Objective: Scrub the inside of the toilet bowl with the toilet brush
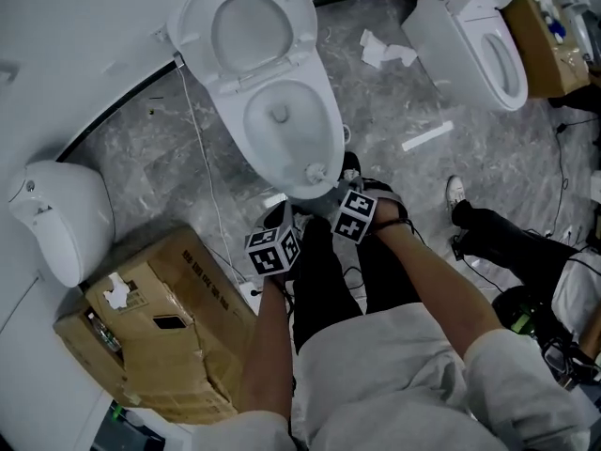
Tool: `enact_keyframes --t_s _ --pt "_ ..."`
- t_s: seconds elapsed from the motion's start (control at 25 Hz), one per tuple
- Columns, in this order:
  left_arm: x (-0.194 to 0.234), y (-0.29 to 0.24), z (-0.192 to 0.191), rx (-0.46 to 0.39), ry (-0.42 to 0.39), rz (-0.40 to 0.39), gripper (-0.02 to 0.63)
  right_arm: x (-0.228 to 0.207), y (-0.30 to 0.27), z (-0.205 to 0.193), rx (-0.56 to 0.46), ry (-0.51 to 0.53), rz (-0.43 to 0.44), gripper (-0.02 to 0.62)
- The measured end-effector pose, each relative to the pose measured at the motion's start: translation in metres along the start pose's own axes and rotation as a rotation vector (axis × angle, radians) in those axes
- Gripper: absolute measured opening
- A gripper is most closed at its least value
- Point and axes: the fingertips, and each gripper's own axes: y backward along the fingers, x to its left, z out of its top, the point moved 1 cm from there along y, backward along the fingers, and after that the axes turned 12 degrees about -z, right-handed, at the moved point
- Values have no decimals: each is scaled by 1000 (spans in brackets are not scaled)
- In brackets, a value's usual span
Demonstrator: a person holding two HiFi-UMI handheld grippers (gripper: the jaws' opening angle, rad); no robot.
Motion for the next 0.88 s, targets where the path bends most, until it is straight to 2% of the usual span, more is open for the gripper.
enact_keyframes --t_s 0.12,0.2,0.4,0.72,0.88 --pt "4 -18 -11 -20 41 -8 23 0 0 -4 29 18 1 183" --pt "18 -22 -17 -31 63 1 23 2 -4 7 30 32 4 183" --pt "35 -25 -35 -43 105 28 23 11 -7 11 -26 35 35 183" --pt "48 -37 -46 -107 127 61 23 8 -18 -21 -143 -94 90 186" --pt "59 -44 -49 -121 128 74 23 11 -19 -20 -172 -104 111 186"
